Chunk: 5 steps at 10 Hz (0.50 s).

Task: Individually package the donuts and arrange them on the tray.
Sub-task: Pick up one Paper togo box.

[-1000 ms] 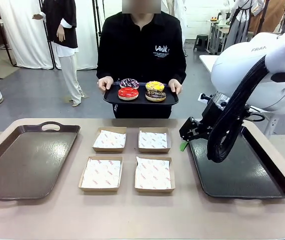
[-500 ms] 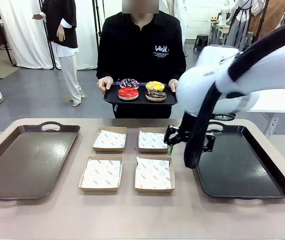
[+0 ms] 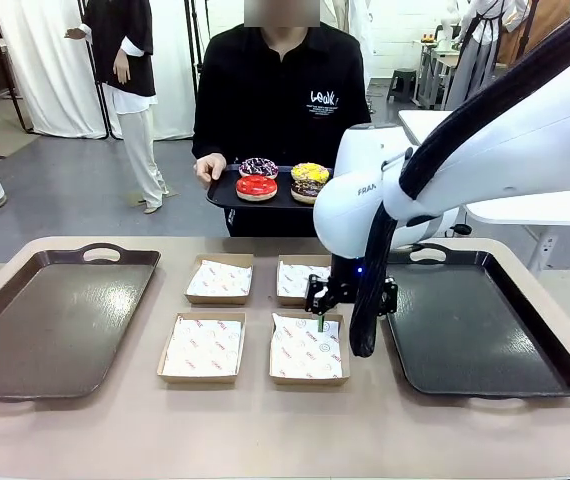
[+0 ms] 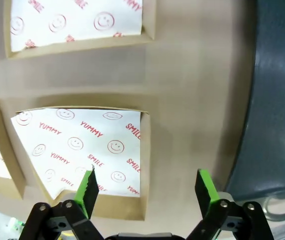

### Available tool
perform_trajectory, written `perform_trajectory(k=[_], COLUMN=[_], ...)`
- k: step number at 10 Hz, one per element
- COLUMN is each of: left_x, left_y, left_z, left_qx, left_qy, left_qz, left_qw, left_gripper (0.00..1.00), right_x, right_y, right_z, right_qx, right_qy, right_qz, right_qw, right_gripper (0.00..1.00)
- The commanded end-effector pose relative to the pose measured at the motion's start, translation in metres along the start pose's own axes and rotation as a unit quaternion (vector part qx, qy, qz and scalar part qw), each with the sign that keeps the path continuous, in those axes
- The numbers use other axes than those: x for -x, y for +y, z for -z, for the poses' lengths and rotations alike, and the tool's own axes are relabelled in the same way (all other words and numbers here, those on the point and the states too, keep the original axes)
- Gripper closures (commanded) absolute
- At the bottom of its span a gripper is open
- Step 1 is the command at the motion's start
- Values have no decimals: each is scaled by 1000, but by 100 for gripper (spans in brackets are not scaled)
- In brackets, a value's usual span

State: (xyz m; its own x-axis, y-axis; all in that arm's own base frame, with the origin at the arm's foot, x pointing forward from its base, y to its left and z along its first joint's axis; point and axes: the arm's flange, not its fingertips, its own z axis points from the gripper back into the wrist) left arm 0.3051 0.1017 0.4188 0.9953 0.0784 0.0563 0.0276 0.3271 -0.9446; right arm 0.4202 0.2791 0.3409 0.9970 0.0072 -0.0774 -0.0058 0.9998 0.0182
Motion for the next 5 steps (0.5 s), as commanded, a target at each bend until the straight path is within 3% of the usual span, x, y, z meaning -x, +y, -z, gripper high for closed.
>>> perform_trajectory(k=[1, 3, 4, 5], left_x=[0, 0, 0, 0], left_y=[-2, -2, -2, -2], left_z=[-1, -1, -1, -1], left_qx=[9, 9, 9, 9], left_qy=[-2, -2, -2, -2], left_qz=[-4, -4, -4, -4], left_qw=[1000, 1000, 1000, 1000], left_gripper=[0, 0, 0, 0], right_x=[-3, 7, 9, 9], right_y=[6, 8, 7, 4], right_z=[7, 16, 18, 20], right_qx=[12, 20, 16, 13], right_qy=[-21, -43, -47, -43], right_qz=[-21, -43, -45, -41], right_qw=[999, 998, 998, 998], right_gripper=[0, 0, 22, 56])
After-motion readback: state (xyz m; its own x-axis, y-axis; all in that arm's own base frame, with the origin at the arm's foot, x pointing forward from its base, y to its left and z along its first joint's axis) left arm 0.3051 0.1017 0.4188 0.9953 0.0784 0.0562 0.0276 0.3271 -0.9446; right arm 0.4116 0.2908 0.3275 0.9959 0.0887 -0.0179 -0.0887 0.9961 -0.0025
